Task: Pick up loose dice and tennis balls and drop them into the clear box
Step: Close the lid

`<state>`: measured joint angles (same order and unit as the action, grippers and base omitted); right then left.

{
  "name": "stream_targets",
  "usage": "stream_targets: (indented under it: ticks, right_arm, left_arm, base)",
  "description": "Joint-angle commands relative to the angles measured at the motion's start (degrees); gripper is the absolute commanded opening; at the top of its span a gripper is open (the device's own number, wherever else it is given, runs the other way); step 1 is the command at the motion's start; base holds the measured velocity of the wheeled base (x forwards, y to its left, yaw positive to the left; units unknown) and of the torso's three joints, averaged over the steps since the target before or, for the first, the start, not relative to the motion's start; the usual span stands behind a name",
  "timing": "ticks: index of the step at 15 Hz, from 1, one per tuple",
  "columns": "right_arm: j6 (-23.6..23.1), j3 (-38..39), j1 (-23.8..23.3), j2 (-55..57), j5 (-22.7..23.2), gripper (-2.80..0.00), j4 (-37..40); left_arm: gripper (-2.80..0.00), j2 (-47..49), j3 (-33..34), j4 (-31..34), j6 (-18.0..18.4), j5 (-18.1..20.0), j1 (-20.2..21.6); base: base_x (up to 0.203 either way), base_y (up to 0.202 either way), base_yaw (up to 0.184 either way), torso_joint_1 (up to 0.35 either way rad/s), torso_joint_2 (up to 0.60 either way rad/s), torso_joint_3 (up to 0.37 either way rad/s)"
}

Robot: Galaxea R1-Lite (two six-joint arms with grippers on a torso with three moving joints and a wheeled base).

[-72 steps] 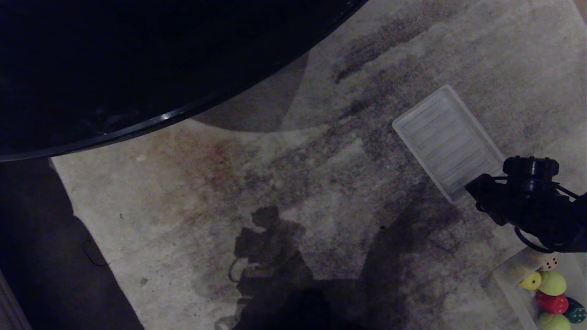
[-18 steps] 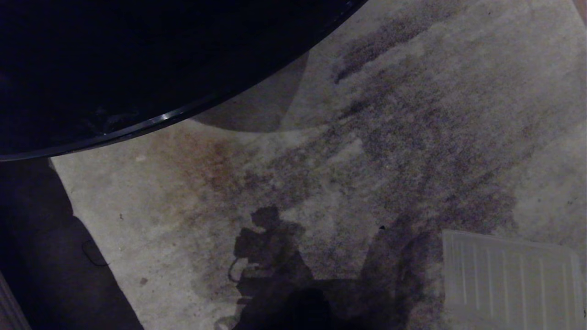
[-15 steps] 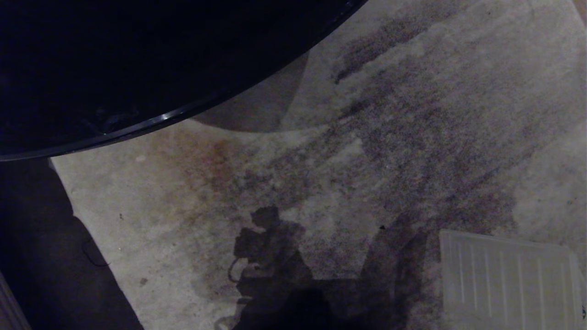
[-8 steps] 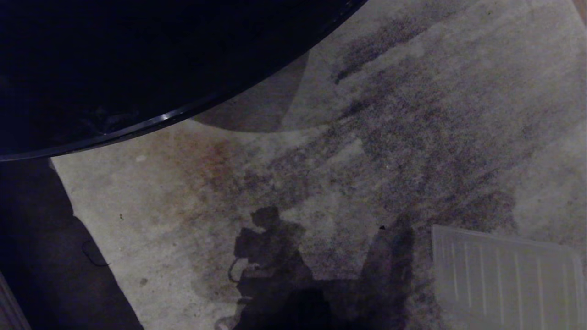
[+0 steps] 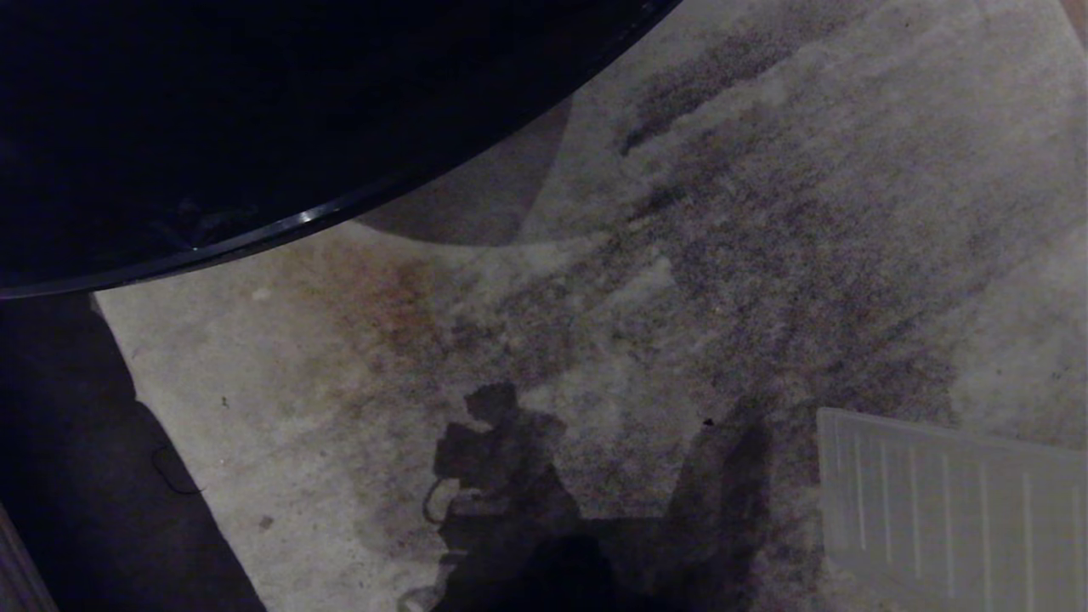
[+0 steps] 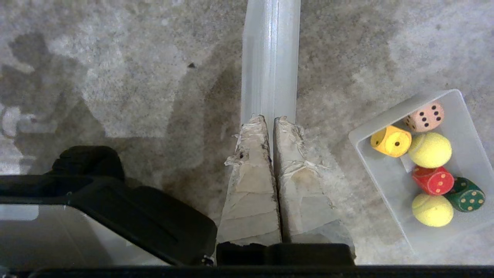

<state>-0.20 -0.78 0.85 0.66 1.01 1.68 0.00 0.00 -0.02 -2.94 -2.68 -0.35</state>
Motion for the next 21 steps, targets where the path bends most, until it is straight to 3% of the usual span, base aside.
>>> stream_targets:
  ticks: [1,17,21]
  right_arm:
    - [-0.15,0.08,0.03,-0.66,0.04,-2.8,0.34]
    - [-0.07,0.08,0.03,-0.66,0.04,-2.8,0.25]
    - [-0.07,0.08,0.03,-0.66,0.04,-2.8,0.25]
  left_arm:
    - [-2.8,0.09,0.09,-0.06,-0.05,-0.05,0.0]
    - [-2.8,0.09,0.09,0.02,-0.31,-0.13,0.0]
    - [-2.8,0.09,0.09,0.02,-0.31,-0.1,0.0]
  base:
    - [0.0,0.0,0.0,0.0,0.0,0.0]
    - [0.0,0.0,0.0,0.0,0.0,0.0]
    - [-0.157,0.0,0.0,0.002,0.0,0.004]
